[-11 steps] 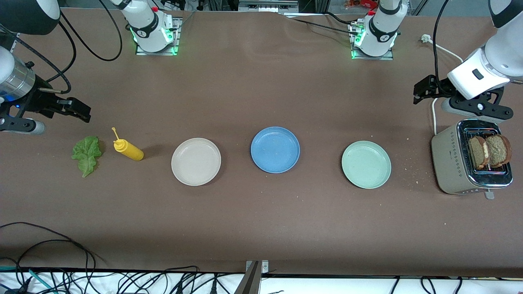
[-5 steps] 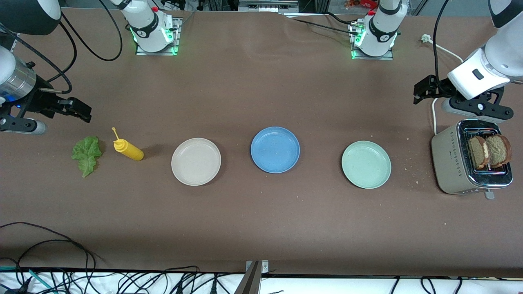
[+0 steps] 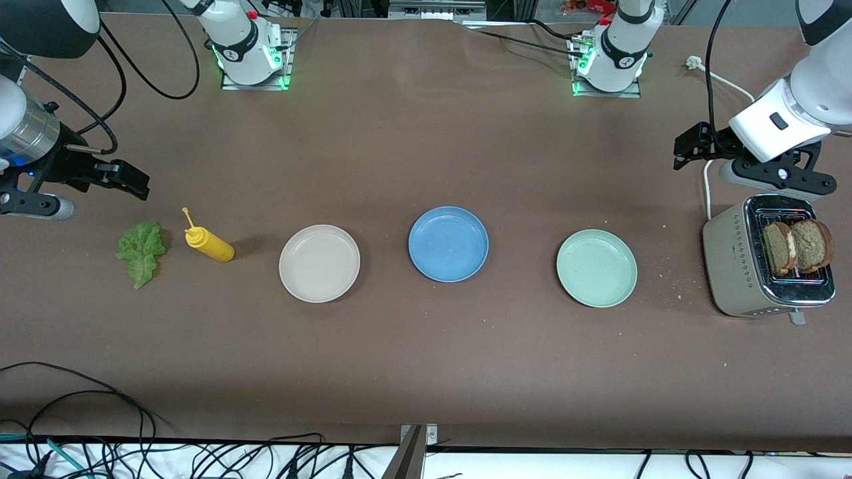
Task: Make sandwich in blue plate with both arms
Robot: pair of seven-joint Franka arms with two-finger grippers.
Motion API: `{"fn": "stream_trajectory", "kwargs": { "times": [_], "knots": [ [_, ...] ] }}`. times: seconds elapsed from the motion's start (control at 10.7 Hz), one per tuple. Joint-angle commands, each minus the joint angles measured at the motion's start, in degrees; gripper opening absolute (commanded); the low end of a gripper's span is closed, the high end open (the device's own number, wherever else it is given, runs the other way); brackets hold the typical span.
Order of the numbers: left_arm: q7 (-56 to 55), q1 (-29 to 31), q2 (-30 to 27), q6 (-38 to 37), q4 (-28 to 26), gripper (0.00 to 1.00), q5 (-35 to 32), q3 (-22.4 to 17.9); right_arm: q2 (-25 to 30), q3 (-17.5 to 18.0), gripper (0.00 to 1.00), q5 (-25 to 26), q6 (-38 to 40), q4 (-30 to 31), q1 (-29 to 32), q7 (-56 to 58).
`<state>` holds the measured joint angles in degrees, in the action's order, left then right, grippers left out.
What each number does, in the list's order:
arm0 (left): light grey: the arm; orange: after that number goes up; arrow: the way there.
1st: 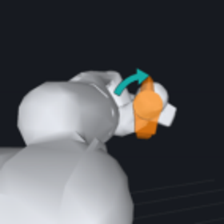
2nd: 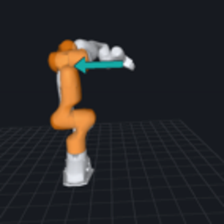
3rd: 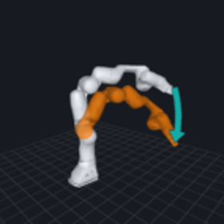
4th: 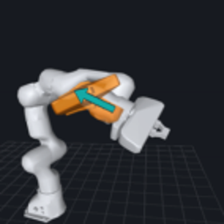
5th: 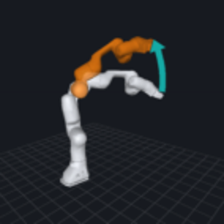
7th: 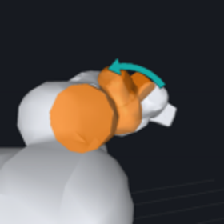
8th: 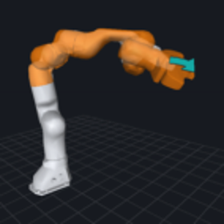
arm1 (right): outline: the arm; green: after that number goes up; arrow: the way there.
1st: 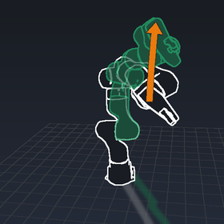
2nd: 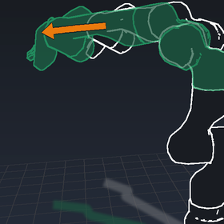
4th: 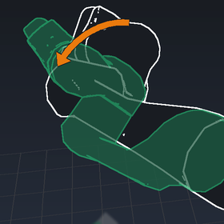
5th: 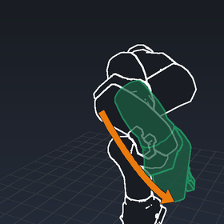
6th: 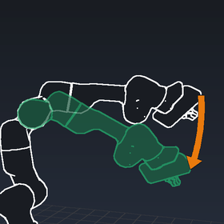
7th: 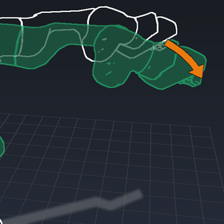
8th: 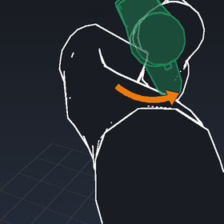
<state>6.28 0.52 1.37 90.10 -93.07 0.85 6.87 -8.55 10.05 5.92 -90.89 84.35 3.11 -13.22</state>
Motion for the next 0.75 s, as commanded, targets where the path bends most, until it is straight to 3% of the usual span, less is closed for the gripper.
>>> {"fn": "stream_trajectory", "kwargs": {
  "times": [0.0,0.65],
  "knots": [
    [0.40,0.62,0.21,-0.01,0.61,1.00,-1.29,0.68,0.38,-0.47,1.00,0.50,-0.07,0.82,-0.48,-1.02],
    [0.48,0.62,0.13,-0.01,0.61,1.00,-1.29,0.68,0.47,-0.56,1.00,0.67,1.68,0.91,-0.48,-0.93]
  ]
}}
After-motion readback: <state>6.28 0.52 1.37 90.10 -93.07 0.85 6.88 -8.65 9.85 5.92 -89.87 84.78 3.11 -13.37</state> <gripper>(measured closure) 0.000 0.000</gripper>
